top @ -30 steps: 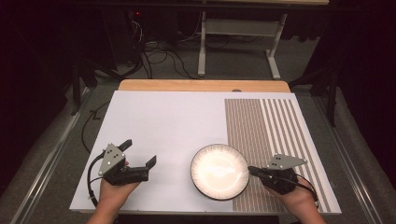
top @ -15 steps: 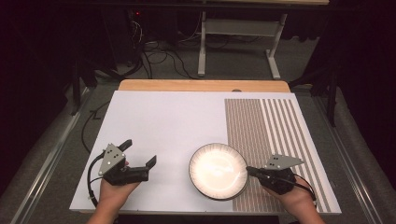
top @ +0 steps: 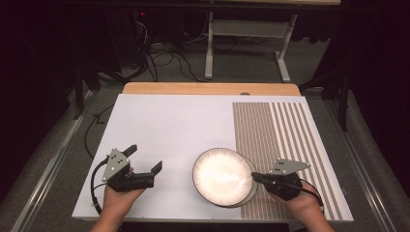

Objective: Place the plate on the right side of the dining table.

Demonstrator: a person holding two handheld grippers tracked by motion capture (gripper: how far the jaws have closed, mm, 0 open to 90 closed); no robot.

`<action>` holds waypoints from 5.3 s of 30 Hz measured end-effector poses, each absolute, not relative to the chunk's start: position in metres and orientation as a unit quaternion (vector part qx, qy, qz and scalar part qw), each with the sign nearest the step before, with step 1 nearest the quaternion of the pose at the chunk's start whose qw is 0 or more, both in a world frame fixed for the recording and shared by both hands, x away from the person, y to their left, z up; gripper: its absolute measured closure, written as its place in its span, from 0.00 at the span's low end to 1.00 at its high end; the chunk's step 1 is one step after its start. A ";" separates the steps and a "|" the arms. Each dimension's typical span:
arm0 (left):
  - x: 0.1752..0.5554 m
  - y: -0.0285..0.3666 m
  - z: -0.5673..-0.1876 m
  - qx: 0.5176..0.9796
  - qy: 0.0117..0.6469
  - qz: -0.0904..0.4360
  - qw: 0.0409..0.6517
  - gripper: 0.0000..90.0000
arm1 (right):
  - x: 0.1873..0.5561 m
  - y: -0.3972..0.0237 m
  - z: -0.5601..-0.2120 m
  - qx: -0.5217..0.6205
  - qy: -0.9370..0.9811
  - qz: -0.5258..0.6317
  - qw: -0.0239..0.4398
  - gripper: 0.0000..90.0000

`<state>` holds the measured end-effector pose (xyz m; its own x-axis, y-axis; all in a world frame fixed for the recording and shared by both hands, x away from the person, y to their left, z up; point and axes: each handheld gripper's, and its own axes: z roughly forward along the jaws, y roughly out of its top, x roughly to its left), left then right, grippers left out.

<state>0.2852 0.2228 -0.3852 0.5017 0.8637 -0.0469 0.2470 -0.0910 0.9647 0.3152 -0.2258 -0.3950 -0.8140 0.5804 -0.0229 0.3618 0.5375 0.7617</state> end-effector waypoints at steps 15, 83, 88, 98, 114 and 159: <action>0.286 0.224 -0.385 0.679 0.410 0.287 0.537 0.00 | 0.317 -0.217 -0.397 0.267 0.870 0.393 0.130 1.00; 0.291 0.201 -0.374 0.689 0.405 0.258 0.543 0.00 | 0.320 -0.195 -0.403 0.250 0.881 0.388 0.107 1.00; 0.296 0.187 -0.373 0.701 0.407 0.232 0.538 0.00 | 0.321 -0.196 -0.404 0.248 0.881 0.387 0.107 1.00; 0.308 0.155 -0.381 0.741 0.399 0.177 0.510 0.01 | 0.320 -0.195 -0.404 0.247 0.881 0.388 0.109 1.00; 0.308 0.134 -0.398 0.772 0.405 0.095 0.479 0.01 | 0.320 -0.195 -0.403 0.247 0.882 0.385 0.112 1.00; 0.320 0.127 -0.407 0.758 0.468 -0.051 0.451 0.63 | 0.318 -0.196 -0.402 0.246 0.883 0.382 0.118 1.00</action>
<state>0.3197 0.1274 -0.4066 0.5571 0.6635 -0.4995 0.7556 -0.1555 0.6363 0.3178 -0.1963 -0.4023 -0.8510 0.5249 -0.0195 0.3455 0.5873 0.7320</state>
